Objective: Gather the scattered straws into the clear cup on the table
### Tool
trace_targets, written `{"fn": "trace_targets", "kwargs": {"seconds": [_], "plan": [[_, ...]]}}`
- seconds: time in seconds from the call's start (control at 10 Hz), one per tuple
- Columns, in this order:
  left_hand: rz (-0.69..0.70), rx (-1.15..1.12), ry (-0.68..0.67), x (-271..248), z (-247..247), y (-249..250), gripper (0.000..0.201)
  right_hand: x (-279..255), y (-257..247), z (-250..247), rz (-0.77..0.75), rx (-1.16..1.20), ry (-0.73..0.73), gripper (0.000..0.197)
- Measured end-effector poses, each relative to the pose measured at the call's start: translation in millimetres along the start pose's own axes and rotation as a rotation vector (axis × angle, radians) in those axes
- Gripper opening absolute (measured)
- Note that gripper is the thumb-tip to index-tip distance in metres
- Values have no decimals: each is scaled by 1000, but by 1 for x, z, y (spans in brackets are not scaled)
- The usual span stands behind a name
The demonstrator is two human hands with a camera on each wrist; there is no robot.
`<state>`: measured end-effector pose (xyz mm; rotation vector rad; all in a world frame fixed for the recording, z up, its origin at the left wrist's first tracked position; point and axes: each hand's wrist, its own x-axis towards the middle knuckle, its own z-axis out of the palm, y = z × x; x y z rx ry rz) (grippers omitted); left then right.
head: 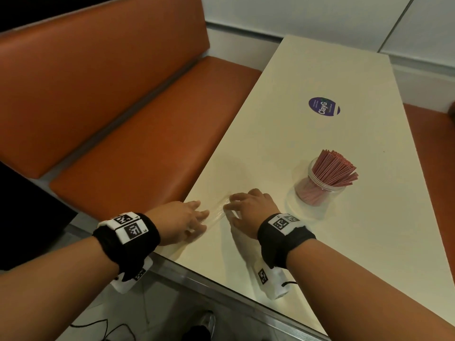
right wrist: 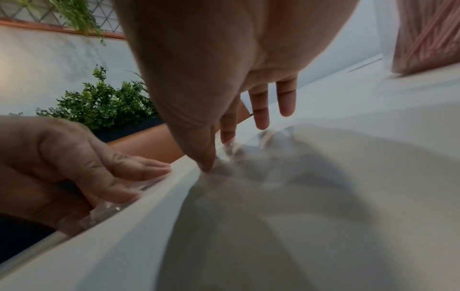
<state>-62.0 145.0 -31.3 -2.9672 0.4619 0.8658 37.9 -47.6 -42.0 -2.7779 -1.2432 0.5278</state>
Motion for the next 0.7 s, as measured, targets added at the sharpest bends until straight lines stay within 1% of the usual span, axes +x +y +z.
{"fn": "trace_targets", "kwargs": {"seconds": [0.1, 0.2, 0.3, 0.4, 0.7], "plan": [[-18, -61, 49, -3, 1, 4, 29, -1, -2, 0, -2, 23, 15, 36], [-23, -101, 147, -5, -5, 9, 27, -1, -2, -1, -9, 39, 28, 37], [-45, -155, 172, -7, -9, 9, 30, -1, 0, -5, -2, 76, 49, 38], [-71, -197, 155, -6, -11, 12, 33, -1, 3, -9, 8, 101, 76, 37], [-126, -274, 180, -6, -17, 14, 35, -5, 11, -16, 19, 111, 118, 38]]}}
